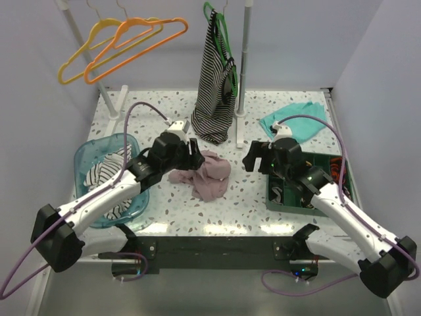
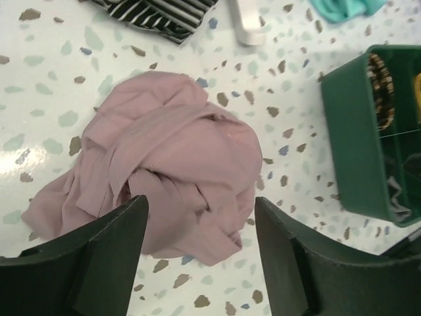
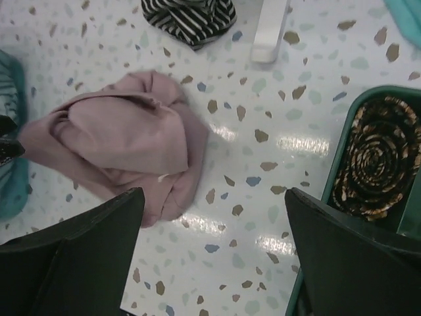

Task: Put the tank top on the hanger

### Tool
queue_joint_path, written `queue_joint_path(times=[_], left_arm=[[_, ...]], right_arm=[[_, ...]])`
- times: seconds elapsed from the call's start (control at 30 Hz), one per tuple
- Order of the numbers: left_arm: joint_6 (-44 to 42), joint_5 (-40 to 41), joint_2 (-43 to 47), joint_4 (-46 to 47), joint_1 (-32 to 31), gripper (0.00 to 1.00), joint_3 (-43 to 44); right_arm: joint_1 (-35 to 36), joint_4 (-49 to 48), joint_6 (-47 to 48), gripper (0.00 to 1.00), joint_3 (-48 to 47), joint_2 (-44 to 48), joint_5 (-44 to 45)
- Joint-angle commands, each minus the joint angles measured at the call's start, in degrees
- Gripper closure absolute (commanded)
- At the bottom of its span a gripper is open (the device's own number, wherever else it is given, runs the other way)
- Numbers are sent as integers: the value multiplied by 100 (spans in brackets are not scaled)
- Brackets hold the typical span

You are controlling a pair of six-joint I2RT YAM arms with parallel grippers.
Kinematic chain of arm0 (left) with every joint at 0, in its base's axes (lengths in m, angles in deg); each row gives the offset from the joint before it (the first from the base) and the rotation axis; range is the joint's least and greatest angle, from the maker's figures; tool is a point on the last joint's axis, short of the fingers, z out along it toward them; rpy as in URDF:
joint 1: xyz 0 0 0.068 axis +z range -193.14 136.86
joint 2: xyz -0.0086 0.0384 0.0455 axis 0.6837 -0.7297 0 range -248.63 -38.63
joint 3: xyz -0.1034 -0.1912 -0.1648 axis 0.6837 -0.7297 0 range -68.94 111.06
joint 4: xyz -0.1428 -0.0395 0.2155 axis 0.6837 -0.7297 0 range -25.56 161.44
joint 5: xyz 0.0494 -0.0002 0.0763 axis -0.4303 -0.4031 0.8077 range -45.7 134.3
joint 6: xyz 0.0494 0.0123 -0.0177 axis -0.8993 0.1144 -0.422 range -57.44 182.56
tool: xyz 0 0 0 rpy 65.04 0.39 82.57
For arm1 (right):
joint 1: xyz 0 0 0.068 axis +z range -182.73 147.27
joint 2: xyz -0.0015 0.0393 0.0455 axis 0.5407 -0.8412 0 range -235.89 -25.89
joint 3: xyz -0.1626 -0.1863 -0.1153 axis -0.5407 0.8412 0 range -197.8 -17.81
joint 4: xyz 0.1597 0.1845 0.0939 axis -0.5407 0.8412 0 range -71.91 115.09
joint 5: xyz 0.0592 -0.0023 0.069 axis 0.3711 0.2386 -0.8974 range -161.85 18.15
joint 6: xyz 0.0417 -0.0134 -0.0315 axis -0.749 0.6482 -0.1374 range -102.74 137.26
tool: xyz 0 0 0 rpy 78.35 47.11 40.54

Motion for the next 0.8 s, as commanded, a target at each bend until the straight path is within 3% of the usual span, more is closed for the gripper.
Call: queue_joint_path(times=[0.0, 0.1, 0.27, 0.33, 0.53, 0.77], left_arm=[[160, 462, 82, 624, 2, 26, -198], [89, 629, 47, 396, 20, 27, -242], [264, 815, 117, 96, 256, 52, -531], [309, 613, 310, 140, 606, 55, -725], [379, 252, 793, 114, 1267, 57, -1270], [291, 102, 917, 52, 1400, 56, -1253]], right_arm=[[168, -412, 3, 9, 397, -491, -392], [624, -605, -5, 10, 380, -973, -94], [1573, -1018, 30, 21, 90, -1738, 127], [1959, -1281, 65, 25, 29, -1985, 197], [2637, -1713, 267, 35, -200, -2775, 372], [2805, -1748, 293, 43, -429, -3462, 592]])
